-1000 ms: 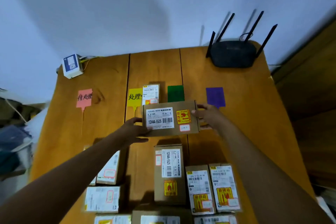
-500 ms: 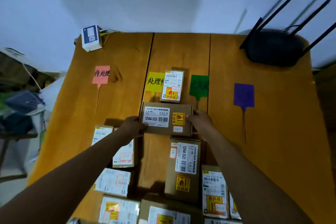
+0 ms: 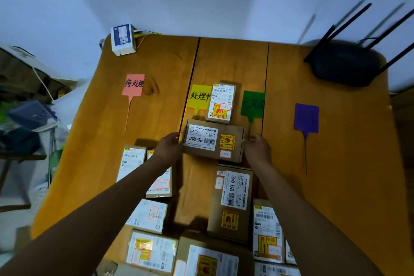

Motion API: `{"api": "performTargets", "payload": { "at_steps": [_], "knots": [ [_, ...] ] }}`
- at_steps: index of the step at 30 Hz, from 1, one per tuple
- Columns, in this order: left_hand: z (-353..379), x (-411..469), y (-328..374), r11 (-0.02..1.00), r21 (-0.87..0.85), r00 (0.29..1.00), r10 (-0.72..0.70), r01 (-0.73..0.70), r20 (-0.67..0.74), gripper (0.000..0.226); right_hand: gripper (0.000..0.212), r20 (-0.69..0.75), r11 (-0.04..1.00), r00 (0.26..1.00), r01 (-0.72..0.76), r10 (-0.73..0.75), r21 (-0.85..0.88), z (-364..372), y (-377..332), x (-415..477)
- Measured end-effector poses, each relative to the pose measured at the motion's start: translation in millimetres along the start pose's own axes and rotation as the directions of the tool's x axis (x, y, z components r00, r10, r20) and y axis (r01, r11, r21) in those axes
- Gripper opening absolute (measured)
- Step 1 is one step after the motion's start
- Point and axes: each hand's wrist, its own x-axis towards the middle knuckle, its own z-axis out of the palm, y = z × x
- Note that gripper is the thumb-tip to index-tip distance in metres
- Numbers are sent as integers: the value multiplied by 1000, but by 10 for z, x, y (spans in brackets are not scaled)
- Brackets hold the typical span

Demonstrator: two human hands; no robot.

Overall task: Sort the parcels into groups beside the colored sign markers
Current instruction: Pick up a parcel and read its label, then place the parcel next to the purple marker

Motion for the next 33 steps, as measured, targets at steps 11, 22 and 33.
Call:
{"api": "performTargets", "payload": {
  "at_steps": [11, 22, 33],
  "knots": [
    [267, -677, -456, 983, 171, 979, 37, -72, 200, 8, 17, -5, 956, 957, -289, 290, 45, -40, 489, -525],
    [812, -1160, -521, 990, 130, 947, -99, 61, 305, 20, 25, 123, 928, 952, -300, 279, 221, 106, 533, -1034],
    [64, -1998, 212, 927, 89, 919, 344, -365, 192, 31, 22, -109, 944, 994, 51, -16, 327, -317, -368, -1962]
  ]
}}
